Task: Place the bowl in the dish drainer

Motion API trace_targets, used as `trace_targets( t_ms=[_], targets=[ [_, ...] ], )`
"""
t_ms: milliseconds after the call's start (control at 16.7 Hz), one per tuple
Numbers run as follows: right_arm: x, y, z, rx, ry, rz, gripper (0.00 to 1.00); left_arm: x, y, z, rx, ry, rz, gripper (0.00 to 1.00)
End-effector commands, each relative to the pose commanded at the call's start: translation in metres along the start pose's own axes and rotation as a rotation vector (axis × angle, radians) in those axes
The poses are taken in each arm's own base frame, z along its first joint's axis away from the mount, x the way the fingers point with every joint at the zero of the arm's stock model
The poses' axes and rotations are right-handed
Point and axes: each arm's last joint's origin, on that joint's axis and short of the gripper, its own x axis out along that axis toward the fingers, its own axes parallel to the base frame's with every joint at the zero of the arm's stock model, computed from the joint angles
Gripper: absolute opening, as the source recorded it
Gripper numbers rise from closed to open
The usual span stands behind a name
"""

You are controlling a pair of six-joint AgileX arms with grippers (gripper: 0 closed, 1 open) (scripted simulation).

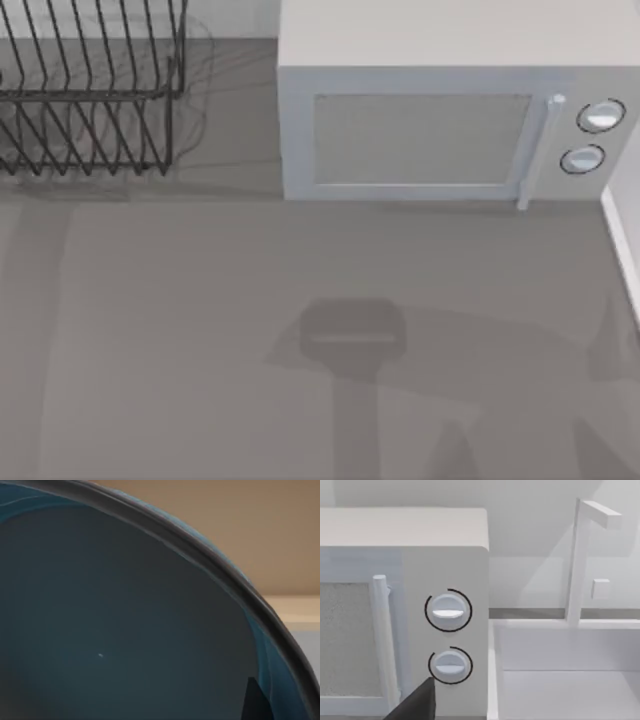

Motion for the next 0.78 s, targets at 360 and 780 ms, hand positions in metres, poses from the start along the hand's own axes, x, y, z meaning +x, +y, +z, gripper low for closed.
trace_targets(
  t_ms=[360,780],
  targets=[
    [0.000,0.000,0.000,0.000,0.000,0.000,1.00,0.093,0.010,-0.046,-0.001,0.009,-0.004,0.00],
    [0.000,0.000,0.000,0.000,0.000,0.000,1.00,0.178,0.006,-0.156,0.005,-0.018,0.003,0.00]
  ],
)
